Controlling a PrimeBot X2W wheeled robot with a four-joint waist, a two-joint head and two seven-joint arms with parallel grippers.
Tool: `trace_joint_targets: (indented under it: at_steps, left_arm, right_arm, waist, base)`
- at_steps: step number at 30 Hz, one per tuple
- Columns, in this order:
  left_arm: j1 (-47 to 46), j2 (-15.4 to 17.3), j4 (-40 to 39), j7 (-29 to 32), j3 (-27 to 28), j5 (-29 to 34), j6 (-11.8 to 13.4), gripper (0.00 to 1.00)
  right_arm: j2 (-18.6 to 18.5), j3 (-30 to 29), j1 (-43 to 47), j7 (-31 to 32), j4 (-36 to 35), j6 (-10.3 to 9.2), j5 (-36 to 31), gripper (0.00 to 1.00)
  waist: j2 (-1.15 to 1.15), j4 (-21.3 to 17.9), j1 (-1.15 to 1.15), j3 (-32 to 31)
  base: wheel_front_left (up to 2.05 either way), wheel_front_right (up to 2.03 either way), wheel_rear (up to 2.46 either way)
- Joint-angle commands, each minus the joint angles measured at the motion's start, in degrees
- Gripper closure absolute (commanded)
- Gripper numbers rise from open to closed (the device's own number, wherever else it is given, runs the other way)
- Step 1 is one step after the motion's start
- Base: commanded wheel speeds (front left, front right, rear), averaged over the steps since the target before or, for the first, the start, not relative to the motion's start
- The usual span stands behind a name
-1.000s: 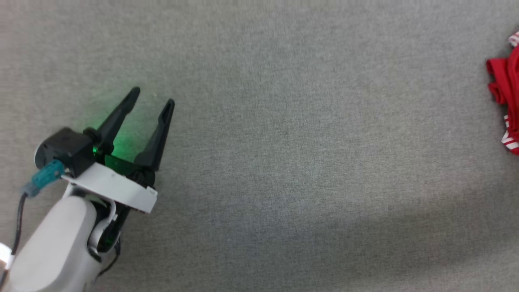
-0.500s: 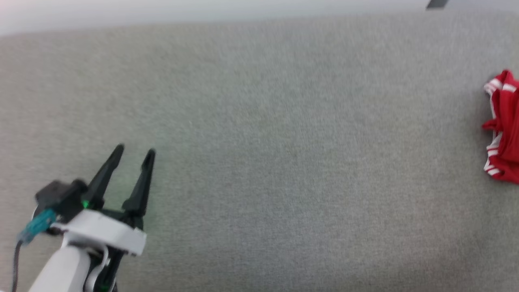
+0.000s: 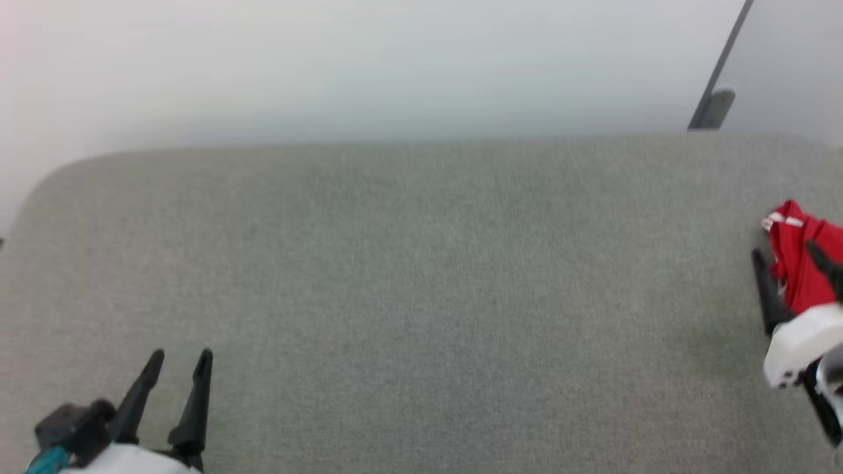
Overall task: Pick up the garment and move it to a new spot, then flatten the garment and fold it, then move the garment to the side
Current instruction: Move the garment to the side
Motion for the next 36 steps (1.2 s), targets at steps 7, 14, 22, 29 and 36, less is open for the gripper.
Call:
trace_joint_targets:
  at_steps: [7, 14, 22, 29, 36]
  left_arm:
    - [4.2, -0.7, -1.8, 0.0, 2.5, 2.1, 0.1, 0.0]
    - [7.1, -1.2, -3.8, 0.0, 5.3, 3.4, 0.1, 0.0]
    - [9.1, -2.5, -3.6, 0.0, 6.6, 3.1, 0.1, 0.0]
    - [9.8, -2.7, -3.5, 0.0, 7.0, 3.7, 0.1, 0.0]
    - [10.5, -3.3, -4.1, 0.0, 7.7, 4.7, 0.1, 0.0]
  right_arm:
    - [2.1, -0.4, 8.1, -1.4, -7.2, -0.12, 1.3, 0.0]
    - [4.9, -4.1, 15.6, -1.4, -17.9, -0.12, -0.7, 0.0]
    - [9.1, -8.8, 24.5, -1.5, -27.3, -0.12, -3.6, 0.0]
    - [11.3, -10.3, 30.2, -1.5, -30.9, -0.12, -4.7, 0.0]
    - [13.2, -10.6, 33.2, -1.5, -32.9, -0.12, -5.8, 0.0]
  waist:
    - [0.0, 1.9, 0.0, -4.5]
    - [0.0, 2.3, 0.0, -5.1]
    - [0.0, 2.4, 0.0, -5.5]
    - [0.0, 2.2, 0.0, -5.7]
    - [0.0, 1.7, 0.0, -5.5]
  base:
    - [0.0, 0.0, 0.0]
    - [0.0, 0.0, 0.0]
    - [0.0, 0.0, 0.0]
    - [0.0, 0.0, 0.0]
    - [0.0, 0.0, 0.0]
